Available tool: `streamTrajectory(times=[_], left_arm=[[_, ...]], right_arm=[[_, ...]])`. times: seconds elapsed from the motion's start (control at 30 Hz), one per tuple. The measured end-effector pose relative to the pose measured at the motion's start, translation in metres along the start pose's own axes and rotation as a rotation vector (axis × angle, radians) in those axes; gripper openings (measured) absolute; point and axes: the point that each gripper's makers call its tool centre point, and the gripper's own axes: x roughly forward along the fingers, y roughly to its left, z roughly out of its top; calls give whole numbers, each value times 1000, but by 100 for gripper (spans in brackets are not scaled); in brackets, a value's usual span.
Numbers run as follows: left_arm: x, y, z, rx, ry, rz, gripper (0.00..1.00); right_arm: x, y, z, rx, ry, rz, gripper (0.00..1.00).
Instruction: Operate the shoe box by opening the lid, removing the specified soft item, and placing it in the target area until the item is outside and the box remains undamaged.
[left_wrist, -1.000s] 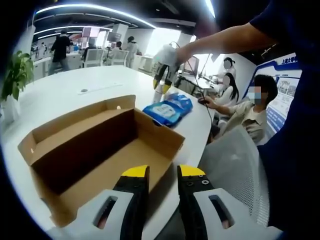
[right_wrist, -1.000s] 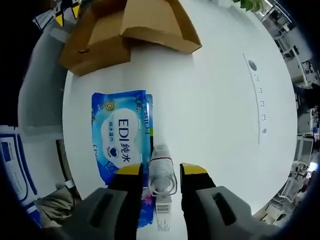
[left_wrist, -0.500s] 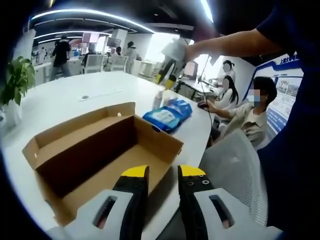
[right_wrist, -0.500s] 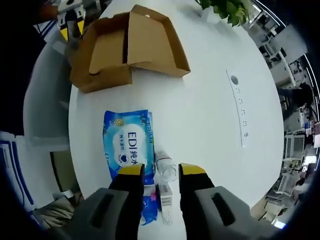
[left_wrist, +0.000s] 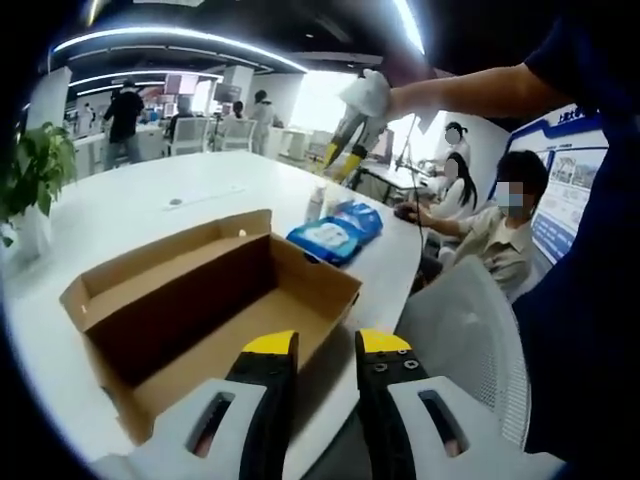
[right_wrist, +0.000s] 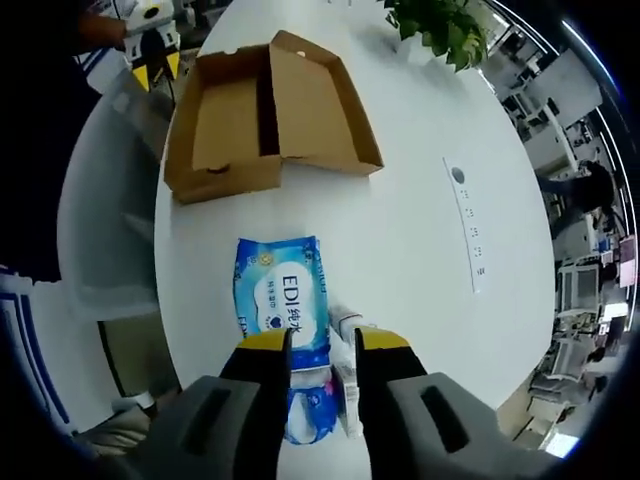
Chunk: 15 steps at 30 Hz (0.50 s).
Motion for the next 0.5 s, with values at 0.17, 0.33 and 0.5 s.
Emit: streamTrajectory(times=[0.17, 0.33, 0.5], left_arm=[[-8, 1, -3, 2, -3, 9, 20], [-16, 4, -7, 0, -4, 21, 20], [-26, 5, -12, 9, -5, 32, 20]], right_arm=[[-6, 15, 13, -6, -15, -7, 22], [-6, 35, 34, -6, -48, -4, 22], [-1, 56, 57, -18, -78, 7, 22]])
